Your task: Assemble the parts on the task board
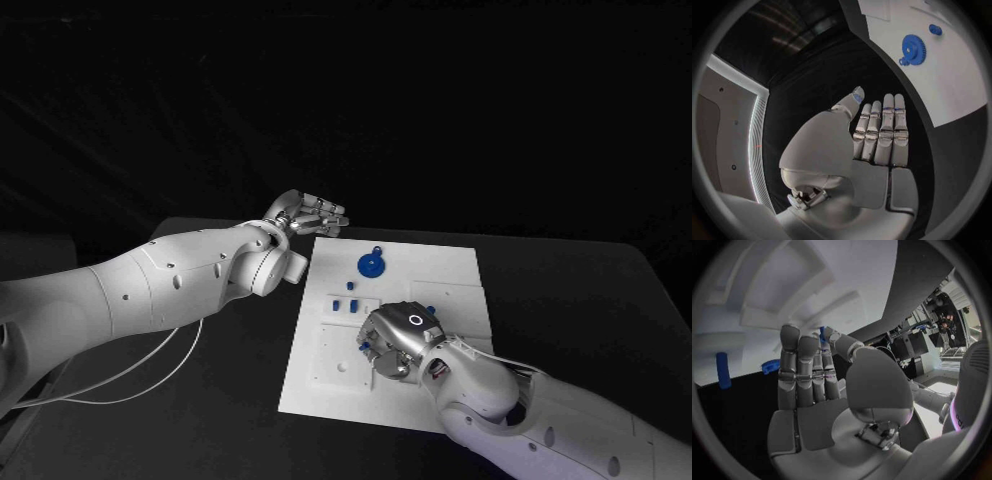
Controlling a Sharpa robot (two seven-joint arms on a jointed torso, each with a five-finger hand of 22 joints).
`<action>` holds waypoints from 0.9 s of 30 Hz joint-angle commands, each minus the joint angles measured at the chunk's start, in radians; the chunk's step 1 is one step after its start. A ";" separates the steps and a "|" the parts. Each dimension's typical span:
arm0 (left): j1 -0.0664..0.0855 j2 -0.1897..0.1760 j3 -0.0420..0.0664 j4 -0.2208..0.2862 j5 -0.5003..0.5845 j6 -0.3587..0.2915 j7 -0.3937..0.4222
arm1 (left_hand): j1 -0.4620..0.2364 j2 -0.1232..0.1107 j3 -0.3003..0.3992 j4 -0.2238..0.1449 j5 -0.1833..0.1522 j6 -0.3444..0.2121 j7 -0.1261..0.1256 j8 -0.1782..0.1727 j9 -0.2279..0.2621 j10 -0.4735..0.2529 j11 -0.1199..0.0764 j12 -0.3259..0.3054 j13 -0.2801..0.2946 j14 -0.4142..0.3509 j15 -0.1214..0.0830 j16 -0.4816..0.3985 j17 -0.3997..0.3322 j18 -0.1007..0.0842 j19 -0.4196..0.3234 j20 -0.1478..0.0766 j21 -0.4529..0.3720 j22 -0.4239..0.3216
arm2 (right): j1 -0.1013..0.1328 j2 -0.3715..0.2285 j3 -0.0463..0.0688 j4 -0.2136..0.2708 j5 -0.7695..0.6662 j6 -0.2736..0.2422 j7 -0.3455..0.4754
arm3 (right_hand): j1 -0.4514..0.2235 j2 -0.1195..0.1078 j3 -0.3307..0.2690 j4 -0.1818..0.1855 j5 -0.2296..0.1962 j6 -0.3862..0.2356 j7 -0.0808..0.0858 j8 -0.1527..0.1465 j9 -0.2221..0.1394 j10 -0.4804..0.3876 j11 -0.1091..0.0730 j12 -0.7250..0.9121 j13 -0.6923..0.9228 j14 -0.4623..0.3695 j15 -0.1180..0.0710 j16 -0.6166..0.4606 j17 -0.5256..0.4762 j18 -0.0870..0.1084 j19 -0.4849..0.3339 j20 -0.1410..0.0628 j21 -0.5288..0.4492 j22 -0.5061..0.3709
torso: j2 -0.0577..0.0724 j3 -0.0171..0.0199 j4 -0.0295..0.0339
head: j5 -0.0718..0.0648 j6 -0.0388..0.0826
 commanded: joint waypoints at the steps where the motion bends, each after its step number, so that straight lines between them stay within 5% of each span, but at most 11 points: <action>1: 0.001 0.003 0.001 0.000 -0.003 0.015 0.001 | 0.000 0.008 -0.001 -0.001 0.005 0.003 0.005 -0.003 0.000 -0.008 0.003 0.003 0.000 -0.009 0.000 -0.004 -0.001 -0.004 -0.008 0.000 0.003 -0.001 | -0.002 0.001 -0.001 -0.002 0.006 0.077 0.016 | 0.003 0.012 -0.006 -0.005 0.005 0.005 -0.002 0.004 0.000 0.005 0.000 0.003 0.000 0.004 -0.003 0.001 0.000 0.008 0.037 -0.006 0.001 0.003 | 0.000 -0.0010 0.0006 | 0.000 -0.002; 9: 0.001 0.006 0.001 -0.001 -0.003 0.019 -0.003 | 0.000 0.007 -0.002 -0.001 0.005 0.003 0.005 -0.003 0.000 -0.010 0.003 0.003 0.000 -0.010 0.000 -0.004 -0.001 -0.004 -0.008 0.000 0.003 -0.004 | 0.002 0.008 -0.001 -0.006 -0.002 0.117 0.006 | 0.003 0.015 -0.010 -0.007 0.005 0.004 -0.001 0.003 0.000 0.004 0.001 0.003 0.000 0.003 -0.002 0.001 0.001 0.008 0.037 -0.006 -0.001 0.004 | 0.000 -0.0007 0.0001 | -0.001 -0.002; 27: 0.001 0.010 0.001 -0.005 -0.006 0.027 -0.010 | -0.002 0.008 -0.006 0.002 0.003 0.002 0.005 -0.003 0.000 -0.013 0.004 0.003 0.000 -0.018 0.003 -0.004 -0.002 -0.004 -0.011 0.004 0.002 -0.012 | 0.008 0.026 -0.001 -0.008 -0.034 0.096 -0.037 | 0.001 0.017 -0.008 -0.011 0.004 0.004 -0.001 0.004 0.000 0.004 0.001 0.003 0.000 0.003 -0.003 0.001 0.001 0.009 0.038 -0.006 -0.003 0.007 | 0.000 0.0001 0.0001 | -0.002 -0.001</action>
